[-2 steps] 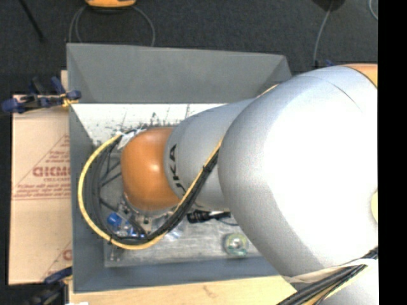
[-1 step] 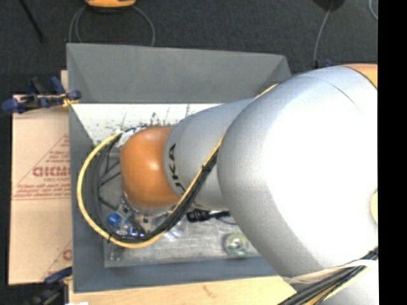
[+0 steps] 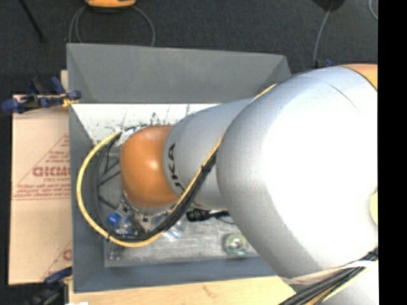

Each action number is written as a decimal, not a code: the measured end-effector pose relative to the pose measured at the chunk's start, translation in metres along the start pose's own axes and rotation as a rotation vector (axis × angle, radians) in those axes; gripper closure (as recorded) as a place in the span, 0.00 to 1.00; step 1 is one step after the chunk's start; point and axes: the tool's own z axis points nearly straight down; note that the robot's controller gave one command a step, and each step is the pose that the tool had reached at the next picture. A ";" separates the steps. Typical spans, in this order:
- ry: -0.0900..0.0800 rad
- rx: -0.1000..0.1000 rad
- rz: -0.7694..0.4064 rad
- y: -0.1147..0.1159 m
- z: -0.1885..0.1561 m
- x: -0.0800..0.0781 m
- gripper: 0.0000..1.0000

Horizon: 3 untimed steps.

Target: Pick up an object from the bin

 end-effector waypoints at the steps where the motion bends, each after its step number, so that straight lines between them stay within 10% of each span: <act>1: -0.002 0.000 0.006 0.000 0.000 -0.001 0.00; 2: -0.006 -0.002 0.008 0.001 -0.002 -0.003 1.00; 3: -0.002 0.000 0.012 0.001 -0.029 -0.005 1.00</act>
Offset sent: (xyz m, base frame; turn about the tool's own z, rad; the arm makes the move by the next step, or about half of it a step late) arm 0.0000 0.0000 0.0000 0.0000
